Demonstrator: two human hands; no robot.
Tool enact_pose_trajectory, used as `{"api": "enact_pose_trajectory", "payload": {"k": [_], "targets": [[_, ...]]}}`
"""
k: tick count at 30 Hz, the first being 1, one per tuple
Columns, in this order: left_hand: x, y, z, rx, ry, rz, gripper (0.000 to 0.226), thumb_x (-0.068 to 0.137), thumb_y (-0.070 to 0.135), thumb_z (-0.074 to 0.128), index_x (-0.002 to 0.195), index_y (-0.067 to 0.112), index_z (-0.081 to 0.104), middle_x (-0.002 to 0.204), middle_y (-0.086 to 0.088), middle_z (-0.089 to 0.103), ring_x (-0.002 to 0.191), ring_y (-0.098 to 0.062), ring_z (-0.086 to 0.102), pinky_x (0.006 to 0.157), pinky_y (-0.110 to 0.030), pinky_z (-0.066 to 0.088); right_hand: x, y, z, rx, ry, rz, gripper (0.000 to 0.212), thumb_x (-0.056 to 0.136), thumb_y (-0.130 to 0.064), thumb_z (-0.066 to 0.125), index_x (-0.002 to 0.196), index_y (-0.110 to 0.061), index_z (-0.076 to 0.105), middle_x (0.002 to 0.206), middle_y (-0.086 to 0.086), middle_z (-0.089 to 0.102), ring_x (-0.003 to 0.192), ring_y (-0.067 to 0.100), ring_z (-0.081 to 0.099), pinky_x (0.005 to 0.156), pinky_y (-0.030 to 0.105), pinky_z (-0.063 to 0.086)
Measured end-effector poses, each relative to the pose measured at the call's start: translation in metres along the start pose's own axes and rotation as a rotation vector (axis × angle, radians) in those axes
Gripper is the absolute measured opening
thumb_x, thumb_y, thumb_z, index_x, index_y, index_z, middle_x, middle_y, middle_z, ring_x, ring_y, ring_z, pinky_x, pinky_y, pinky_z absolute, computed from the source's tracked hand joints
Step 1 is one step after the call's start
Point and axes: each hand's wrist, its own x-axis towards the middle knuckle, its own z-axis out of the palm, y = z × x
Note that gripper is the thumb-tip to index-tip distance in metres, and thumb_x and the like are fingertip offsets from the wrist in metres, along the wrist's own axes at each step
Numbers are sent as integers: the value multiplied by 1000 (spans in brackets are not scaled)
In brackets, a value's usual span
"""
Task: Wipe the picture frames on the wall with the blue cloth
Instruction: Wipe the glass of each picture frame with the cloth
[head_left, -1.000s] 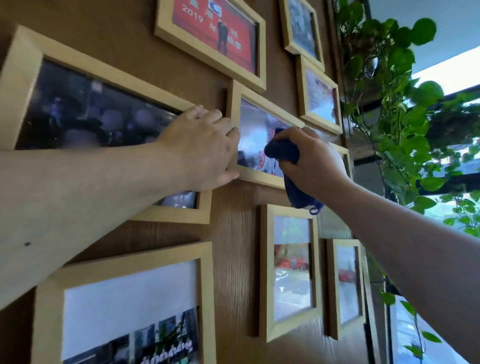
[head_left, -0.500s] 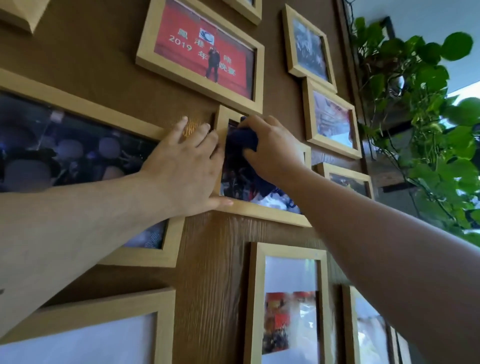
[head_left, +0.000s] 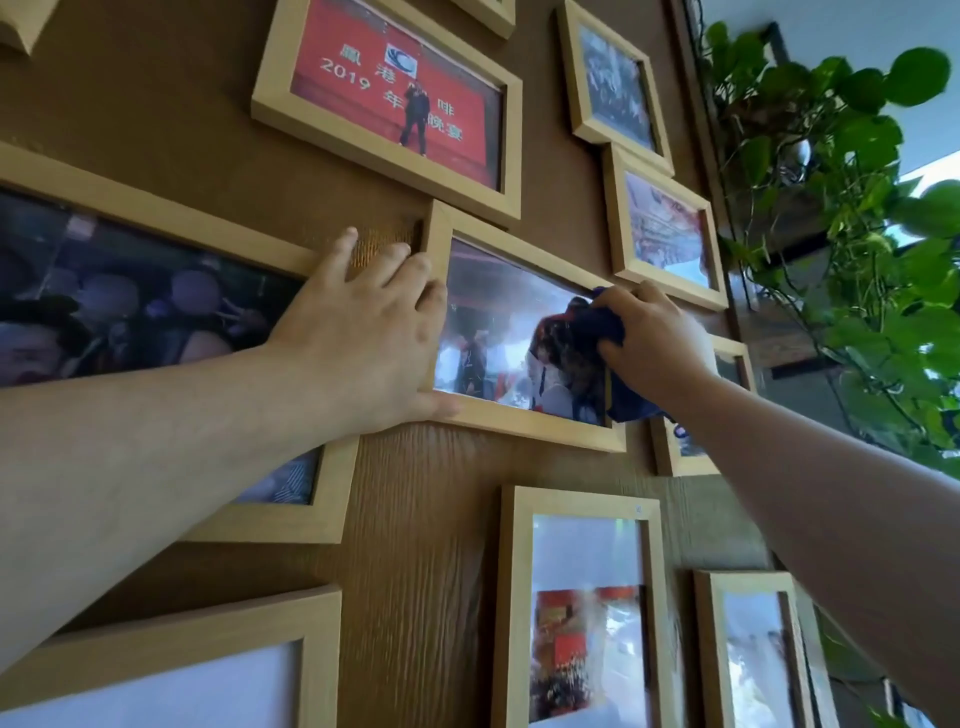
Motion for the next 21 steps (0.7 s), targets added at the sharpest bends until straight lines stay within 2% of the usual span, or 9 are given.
{"api": "enact_pose_trajectory", "payload": {"k": [4,9,12,17,21], "targets": [[1,0,3,-18,10,-8,106,72,83,34,149,12,18,157,-13,19,146,-29,12,117,-57,11,3,-19,-4,31,11,6,40,85,-27,59,123,-27,47,119,10,51,90,29,54,66,38,48],[1,1,4,-13,22,-10,103,74,83,31,149,13,21,158,-14,18,147,-29,10,117,-59,10,5,-77,-13,173,38,-274,43,84,-30,61,125,-27,48,118,4,50,89,15,45,69,30,40],[1,1,3,-10,22,-11,102,75,83,32,148,13,24,157,-14,19,147,-30,9,117,-60,9,2,-87,-15,145,63,-351,41,84,-29,61,123,-24,51,116,5,50,88,14,45,67,29,39],[4,1,5,-13,24,4,106,72,84,35,148,11,23,155,-13,22,145,-29,13,115,-61,12,-14,-39,-12,-67,-39,-217,43,84,-30,59,126,-27,46,118,6,48,89,26,54,66,40,51],[2,0,6,-33,31,-12,104,73,82,38,148,11,25,154,-13,24,144,-29,16,115,-62,14,-25,-10,-13,-196,-150,-95,43,86,-29,57,126,-28,43,117,6,50,86,25,55,63,34,45]]}}
